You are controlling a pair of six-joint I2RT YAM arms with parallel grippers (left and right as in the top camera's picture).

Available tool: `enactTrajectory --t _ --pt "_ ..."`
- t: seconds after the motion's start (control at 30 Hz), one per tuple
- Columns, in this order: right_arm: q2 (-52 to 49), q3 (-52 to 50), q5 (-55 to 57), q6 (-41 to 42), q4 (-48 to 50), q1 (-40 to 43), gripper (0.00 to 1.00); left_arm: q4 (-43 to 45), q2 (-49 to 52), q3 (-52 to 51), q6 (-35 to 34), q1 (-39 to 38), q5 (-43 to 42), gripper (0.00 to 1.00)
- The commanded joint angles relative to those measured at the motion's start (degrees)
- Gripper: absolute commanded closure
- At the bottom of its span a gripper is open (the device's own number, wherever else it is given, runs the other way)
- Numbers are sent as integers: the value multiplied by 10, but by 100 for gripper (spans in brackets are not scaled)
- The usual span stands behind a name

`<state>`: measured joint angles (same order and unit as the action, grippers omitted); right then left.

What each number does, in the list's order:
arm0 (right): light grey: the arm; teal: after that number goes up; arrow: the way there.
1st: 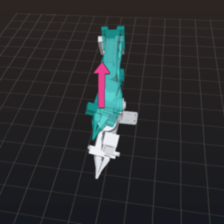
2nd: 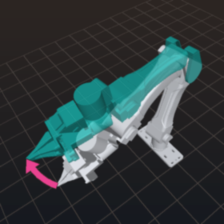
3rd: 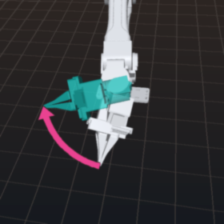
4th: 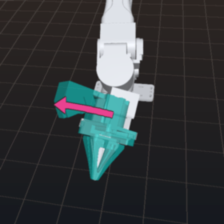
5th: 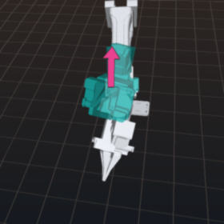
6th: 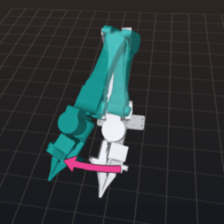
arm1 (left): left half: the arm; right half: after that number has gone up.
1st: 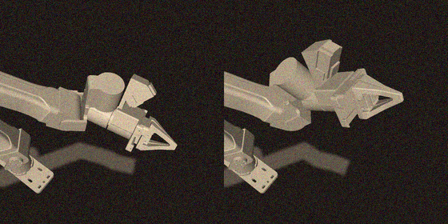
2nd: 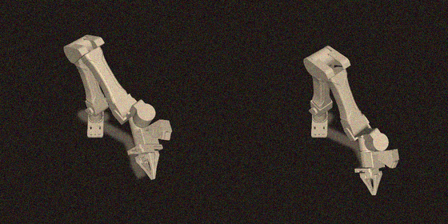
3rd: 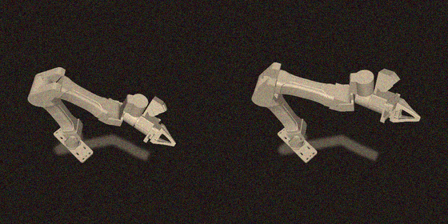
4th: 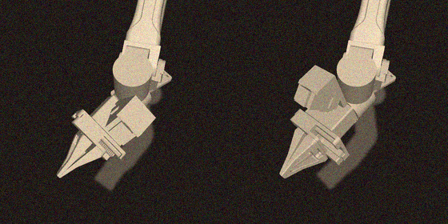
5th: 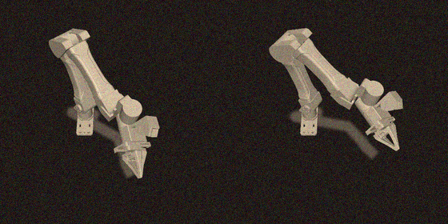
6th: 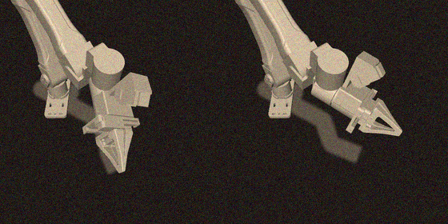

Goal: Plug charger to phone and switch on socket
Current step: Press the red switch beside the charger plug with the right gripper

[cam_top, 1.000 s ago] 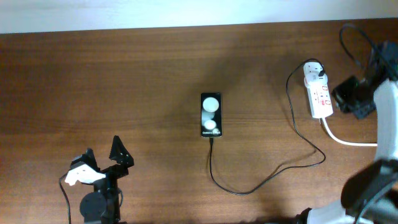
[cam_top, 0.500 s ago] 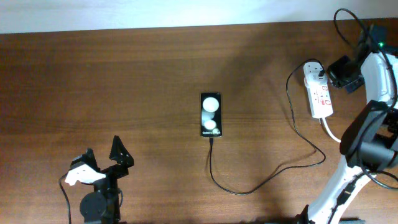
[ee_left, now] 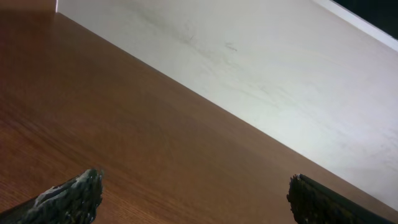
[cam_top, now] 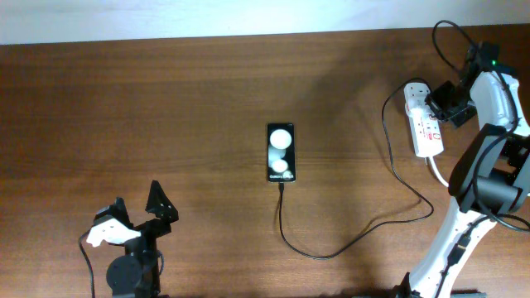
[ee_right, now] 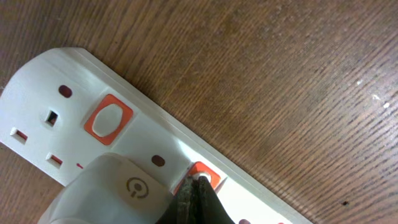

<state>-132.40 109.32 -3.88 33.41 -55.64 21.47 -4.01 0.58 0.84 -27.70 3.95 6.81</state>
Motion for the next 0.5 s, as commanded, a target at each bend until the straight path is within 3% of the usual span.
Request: enactTrajectory --t 0.0,0.2,0.37,0.47 --pt "-38 -7 -28 -34 -18 -27 96 1 -3 -4 3 2 -5 1" --pt "-40 -8 -75 -43 -25 -43 96 1 -3 -4 3 2 -5 1" --pt "-34 -4 16 -43 -62 -37 96 1 -3 -4 3 2 -5 1" --pt "39 -4 15 -43 -118 0 96 1 -3 -4 3 2 -5 1"
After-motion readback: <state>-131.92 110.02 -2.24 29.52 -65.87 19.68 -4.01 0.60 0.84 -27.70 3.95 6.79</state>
